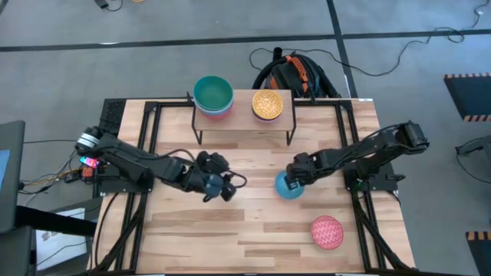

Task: Place and stack bowls onto a shelf
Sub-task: Stack the light blue patterned bowl on top of the yellow patterned bowl on the shelf

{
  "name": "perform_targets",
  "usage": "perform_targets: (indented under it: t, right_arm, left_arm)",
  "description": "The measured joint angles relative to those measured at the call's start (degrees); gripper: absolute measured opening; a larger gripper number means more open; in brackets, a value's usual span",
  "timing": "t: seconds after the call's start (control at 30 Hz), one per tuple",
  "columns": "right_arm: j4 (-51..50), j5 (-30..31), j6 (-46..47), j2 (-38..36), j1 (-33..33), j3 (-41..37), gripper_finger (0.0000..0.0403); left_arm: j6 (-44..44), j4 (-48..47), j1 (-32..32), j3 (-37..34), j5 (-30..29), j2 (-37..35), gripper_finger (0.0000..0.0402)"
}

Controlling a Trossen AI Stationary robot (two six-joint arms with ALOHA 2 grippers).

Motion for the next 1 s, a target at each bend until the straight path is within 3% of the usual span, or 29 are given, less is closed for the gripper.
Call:
perform_targets:
  t: [0.23,0.37,0.67,1.0]
  right_arm:
    - [0.5,6.2,-0.6,6.1,3.4,9.0,0.0045]
    - [-0.1,10.0,-1.6,8.2,4.9,13.7,0.0045]
    - [-3.2,14.3,-4.6,10.0,6.6,22.9,0.0045]
    - [-6.0,16.5,-8.9,9.2,6.5,28.3,0.0046]
  left_arm:
    - [4.8,13.1,4.7,-0.1,9.5,5.3,0.0120]
    - [4.7,17.3,6.1,-0.1,11.9,6.5,0.0117]
    - [6.4,19.7,6.9,-0.1,15.1,6.6,0.0114]
    - [5.4,18.8,6.9,0.0,14.7,7.6,0.0114]
